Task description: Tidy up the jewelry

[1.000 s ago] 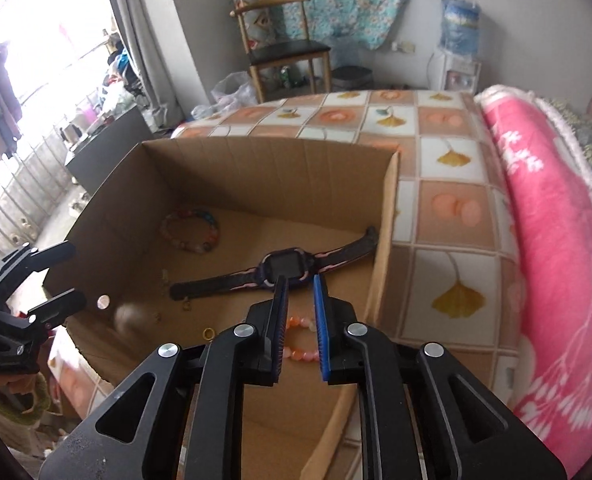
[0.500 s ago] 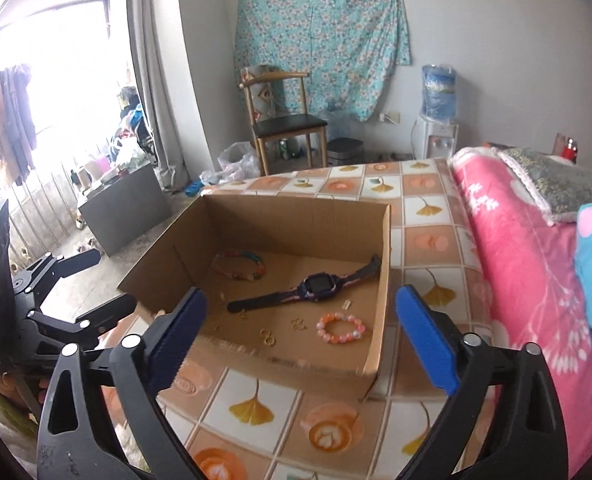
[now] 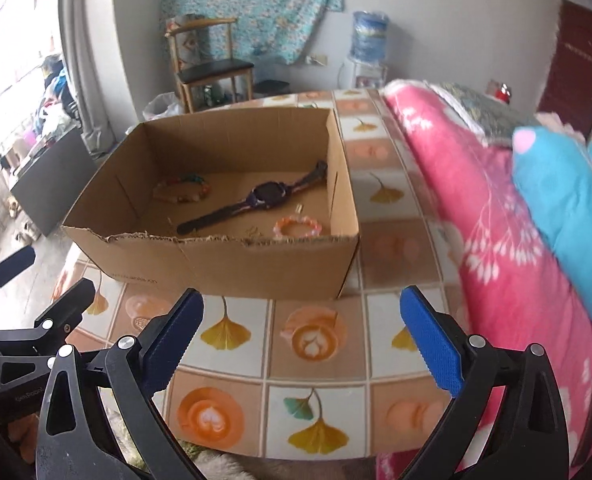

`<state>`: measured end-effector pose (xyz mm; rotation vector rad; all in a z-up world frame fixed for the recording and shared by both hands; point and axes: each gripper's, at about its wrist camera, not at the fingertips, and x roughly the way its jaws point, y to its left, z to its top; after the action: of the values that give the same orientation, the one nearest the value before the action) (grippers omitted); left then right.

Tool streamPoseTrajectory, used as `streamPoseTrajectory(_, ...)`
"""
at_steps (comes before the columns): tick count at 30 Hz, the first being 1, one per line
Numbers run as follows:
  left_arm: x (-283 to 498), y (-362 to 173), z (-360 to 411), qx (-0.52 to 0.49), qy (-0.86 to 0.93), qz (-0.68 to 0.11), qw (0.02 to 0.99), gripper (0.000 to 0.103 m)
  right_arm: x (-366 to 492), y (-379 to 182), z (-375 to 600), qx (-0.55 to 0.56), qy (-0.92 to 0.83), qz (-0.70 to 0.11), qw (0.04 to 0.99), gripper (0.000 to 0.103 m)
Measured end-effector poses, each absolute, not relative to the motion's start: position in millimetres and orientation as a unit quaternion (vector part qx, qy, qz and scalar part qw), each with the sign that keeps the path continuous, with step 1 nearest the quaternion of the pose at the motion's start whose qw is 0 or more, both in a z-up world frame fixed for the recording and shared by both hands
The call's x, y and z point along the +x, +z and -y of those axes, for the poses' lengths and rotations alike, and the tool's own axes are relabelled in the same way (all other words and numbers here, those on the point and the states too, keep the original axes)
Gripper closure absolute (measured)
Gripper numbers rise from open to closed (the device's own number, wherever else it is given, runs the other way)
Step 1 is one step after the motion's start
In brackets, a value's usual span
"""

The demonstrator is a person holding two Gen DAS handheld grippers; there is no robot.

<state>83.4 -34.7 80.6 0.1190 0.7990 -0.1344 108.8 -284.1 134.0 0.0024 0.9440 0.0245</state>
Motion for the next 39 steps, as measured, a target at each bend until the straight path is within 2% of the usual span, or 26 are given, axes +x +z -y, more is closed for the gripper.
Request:
streamPoseTrajectory(10, 99.1, 76.8, 2.5, -0.017, -0.031, -0.429, 0.903, 0.005, 111.0, 121.5, 258.1, -0.016, 0.011, -0.489, 0.872, 0.008)
streamPoseTrajectory(39, 93.0, 66.4, 7.7, -0.028, -0.040, -0.460, 0.887, 0.005, 103.8, 121.2, 265.4, 0.017, 0.024, -0.495, 0.869, 0.008)
